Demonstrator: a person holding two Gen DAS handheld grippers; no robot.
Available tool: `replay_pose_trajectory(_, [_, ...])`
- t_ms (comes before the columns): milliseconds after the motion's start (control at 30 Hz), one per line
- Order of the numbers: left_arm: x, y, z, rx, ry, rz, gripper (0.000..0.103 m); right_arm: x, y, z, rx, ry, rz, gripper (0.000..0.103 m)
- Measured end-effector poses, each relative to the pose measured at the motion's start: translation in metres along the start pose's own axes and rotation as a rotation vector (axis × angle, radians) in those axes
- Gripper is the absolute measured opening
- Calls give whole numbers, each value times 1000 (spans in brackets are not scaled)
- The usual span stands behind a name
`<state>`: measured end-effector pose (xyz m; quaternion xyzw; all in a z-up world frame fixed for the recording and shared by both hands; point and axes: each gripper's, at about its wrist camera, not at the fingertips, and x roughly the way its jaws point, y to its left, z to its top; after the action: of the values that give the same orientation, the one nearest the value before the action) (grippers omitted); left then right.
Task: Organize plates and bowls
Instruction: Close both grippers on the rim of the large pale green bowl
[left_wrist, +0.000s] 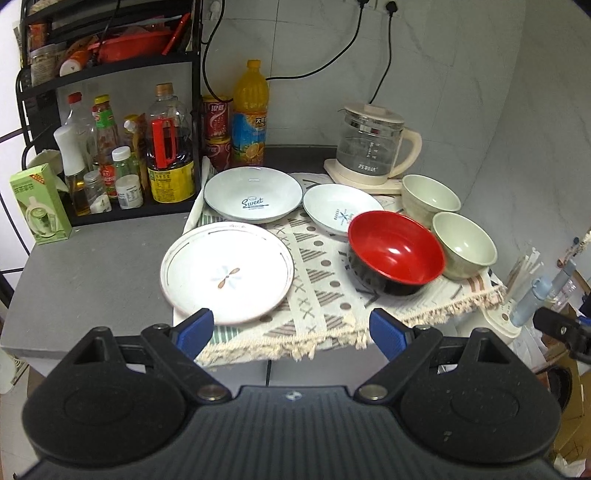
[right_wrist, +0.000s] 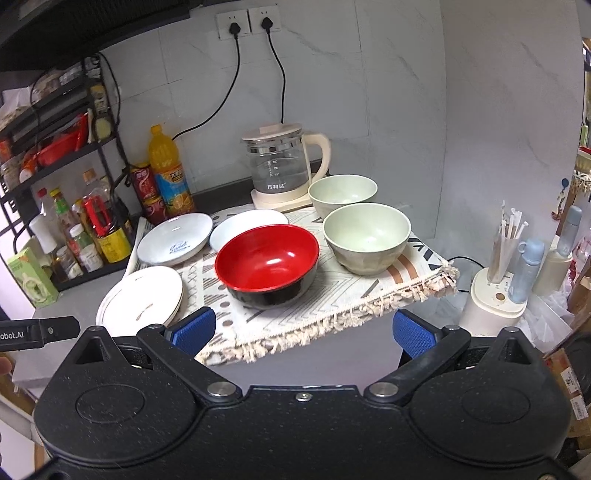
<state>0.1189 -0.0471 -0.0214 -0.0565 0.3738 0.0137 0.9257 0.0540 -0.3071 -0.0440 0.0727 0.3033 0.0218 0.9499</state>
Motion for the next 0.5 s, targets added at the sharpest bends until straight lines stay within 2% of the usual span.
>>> replay_pose_trajectory(333, [51,-12,47,-5,20,-13,90,54,-7,39,-19,28,-6,103])
replay_pose_trajectory(500, [76,-18,67,23,23,-20,90,76,-10,56,-8,42,-20,103])
